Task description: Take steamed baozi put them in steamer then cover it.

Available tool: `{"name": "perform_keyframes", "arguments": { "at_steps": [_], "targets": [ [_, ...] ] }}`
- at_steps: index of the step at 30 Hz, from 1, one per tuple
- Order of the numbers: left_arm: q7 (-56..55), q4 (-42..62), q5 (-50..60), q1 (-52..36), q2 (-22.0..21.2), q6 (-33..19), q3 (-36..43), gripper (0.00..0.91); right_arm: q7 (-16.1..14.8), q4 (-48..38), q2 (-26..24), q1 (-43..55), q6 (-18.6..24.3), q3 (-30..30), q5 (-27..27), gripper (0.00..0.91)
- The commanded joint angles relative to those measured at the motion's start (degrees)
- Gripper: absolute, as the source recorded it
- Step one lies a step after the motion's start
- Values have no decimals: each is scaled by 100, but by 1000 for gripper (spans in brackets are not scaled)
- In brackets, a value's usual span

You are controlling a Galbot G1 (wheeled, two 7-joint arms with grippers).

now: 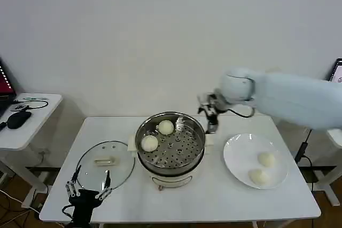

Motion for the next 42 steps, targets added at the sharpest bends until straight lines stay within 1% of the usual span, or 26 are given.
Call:
{"name": "perform_keyframes", "arguments": {
  "at_steps": [1, 2, 4, 5, 6, 7, 8, 9, 12, 14, 17, 18, 26, 29, 31, 34, 42],
  "targets": [
    [0, 50, 149, 33, 23, -6, 42, 907, -125, 1006, -2013, -933, 428, 800, -1220, 907],
    [-1, 64, 158, 46, 31, -8, 41, 907, -156, 1028, -2157, -1267, 526, 958, -1371, 907],
    [-4, 100, 168, 64, 53, -14, 40, 907, -229, 1028, -2476, -1830, 692, 1506, -1645, 907],
    [-3, 128, 170, 70, 59, -16, 38, 907, -244, 1015, -2597, -2282, 784, 1947, -1787, 907],
    [-1, 159, 172, 72, 65, -16, 42, 907, -261, 986, -2757, -2909, 866, 2729, -1968, 907],
    [0, 166, 179, 70, 68, -16, 46, 907, -270, 980, -2774, -3271, 901, 2875, -2032, 907],
    [1, 188, 193, 74, 70, -17, 55, 907, -303, 944, -2835, -3660, 1029, 3048, -2234, 907],
    [6, 221, 209, 69, 75, -16, 69, 907, -296, 923, -2884, -3856, 1072, 3145, -2311, 907],
    [24, 241, 267, 53, 74, -4, 95, 907, -305, 860, -2889, -4238, 1139, 3376, -2544, 907],
    [25, 248, 286, 44, 61, 1, 101, 907, -248, 852, -2869, -4370, 944, 3442, -2521, 907],
    [27, 251, 323, 81, 43, 4, 119, 907, -228, 779, -2792, -4682, 866, 3613, -2540, 907],
    [27, 251, 330, 95, 40, 3, 118, 907, -237, 745, -2761, -4833, 862, 3777, -2574, 907],
    [9, 298, 329, 191, 35, -9, 57, 907, -332, 394, -2529, -5465, 888, 4178, -2656, 907],
    [9, 296, 331, 207, 29, -9, 52, 907, -397, 232, -2397, -5489, 887, 4215, -2631, 907],
    [7, 296, 331, 217, 29, -9, 42, 907, -469, 117, -2315, -5479, 875, 4225, -2518, 907],
    [4, 290, 331, 224, 31, -9, 29, 907, -544, -33, -2203, -5414, 856, 4140, -2433, 907],
    [0, 292, 330, 218, 12, -5, 17, 907, -552, -568, -1829, -5322, 843, 4040, -2425, 907]
  ]
}}
